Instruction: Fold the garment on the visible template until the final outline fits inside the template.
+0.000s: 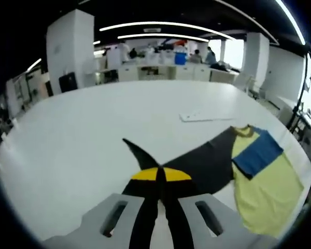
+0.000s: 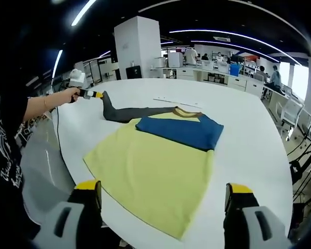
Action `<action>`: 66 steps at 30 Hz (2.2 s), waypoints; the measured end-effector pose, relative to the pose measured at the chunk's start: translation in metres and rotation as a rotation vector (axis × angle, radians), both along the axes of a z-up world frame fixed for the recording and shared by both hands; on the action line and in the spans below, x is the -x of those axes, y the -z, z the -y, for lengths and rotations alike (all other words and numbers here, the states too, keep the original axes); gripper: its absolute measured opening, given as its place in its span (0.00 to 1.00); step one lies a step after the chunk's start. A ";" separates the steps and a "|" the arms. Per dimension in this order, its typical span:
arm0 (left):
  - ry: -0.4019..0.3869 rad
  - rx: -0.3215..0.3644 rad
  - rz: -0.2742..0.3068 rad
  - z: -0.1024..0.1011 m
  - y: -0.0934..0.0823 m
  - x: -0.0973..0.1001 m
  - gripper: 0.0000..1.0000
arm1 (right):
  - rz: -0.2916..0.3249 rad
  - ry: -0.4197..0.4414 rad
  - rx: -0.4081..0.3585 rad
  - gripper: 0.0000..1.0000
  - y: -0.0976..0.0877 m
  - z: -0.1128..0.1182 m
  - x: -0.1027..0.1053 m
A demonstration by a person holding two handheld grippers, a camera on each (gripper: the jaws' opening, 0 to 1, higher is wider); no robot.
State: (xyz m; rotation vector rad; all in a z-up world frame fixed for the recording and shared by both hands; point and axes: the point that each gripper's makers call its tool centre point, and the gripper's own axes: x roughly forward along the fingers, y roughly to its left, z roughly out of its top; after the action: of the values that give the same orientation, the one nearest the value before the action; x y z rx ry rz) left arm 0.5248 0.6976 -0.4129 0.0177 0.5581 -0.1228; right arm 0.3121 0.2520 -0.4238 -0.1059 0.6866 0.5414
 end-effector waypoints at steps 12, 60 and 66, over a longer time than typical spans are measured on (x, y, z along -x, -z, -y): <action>0.080 -0.030 0.037 0.035 -0.019 -0.007 0.00 | 0.006 -0.018 -0.013 1.00 0.001 -0.003 0.003; 0.396 0.107 0.111 0.230 -0.057 -0.025 0.00 | 0.051 -0.057 -0.028 1.00 -0.006 -0.015 0.009; 0.449 0.110 0.114 0.259 -0.061 -0.027 0.00 | 0.044 -0.043 -0.028 1.00 -0.003 -0.011 0.007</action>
State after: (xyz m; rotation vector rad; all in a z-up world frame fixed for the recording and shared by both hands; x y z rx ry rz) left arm 0.5513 0.4385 -0.3523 0.0430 0.4251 -0.5864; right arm 0.3052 0.2634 -0.4203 -0.1067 0.6346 0.5880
